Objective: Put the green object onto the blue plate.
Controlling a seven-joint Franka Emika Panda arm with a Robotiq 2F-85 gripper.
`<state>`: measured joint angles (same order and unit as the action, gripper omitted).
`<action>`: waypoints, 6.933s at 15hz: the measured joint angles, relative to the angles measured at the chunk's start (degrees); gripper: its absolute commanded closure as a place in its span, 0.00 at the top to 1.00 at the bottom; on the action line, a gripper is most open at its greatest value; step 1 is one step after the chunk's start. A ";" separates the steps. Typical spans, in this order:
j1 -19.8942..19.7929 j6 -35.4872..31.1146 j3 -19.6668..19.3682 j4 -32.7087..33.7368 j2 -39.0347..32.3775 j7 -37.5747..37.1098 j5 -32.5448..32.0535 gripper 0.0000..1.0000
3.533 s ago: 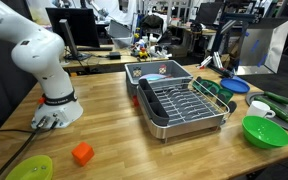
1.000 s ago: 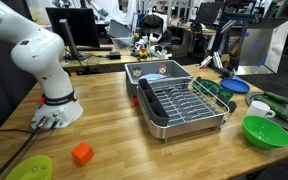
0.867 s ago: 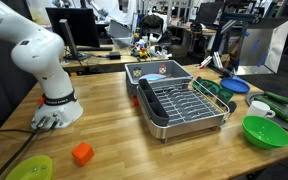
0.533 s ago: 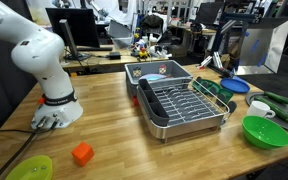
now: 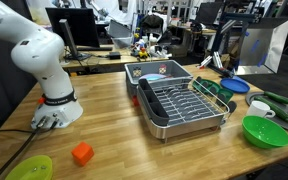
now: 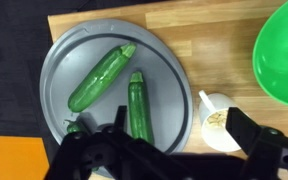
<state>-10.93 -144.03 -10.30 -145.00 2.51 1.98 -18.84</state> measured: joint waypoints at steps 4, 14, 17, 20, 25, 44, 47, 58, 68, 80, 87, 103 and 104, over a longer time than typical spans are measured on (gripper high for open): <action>-0.74 -9.04 -1.70 4.11 -8.59 5.29 3.43 1.00; -2.03 -10.51 -0.20 9.01 -15.11 15.20 18.59 1.00; -2.03 -10.50 -0.20 9.01 -15.11 15.20 18.59 1.00; -2.09 -10.48 -0.16 9.04 -15.22 15.35 18.78 1.00; -3.77 -10.19 0.81 11.28 -18.17 20.43 20.57 1.00; -10.69 -4.42 6.11 30.23 -40.14 29.23 20.30 0.69; -11.00 -4.06 6.21 30.96 -40.40 29.23 20.30 0.46; -12.40 -2.33 6.89 31.94 -40.41 29.23 20.39 0.17; -12.63 -3.35 6.58 32.20 -39.52 27.53 20.36 0.17; -11.43 1.69 6.38 36.66 -33.48 20.75 20.52 0.17; -11.31 4.78 6.60 39.49 -34.21 20.74 21.55 0.42; -10.32 6.62 6.63 46.45 -35.96 21.16 20.65 0.17; -10.18 7.75 6.66 48.46 -36.92 21.53 20.64 0.17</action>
<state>-21.11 -136.28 -3.63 -96.54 -34.41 23.52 1.80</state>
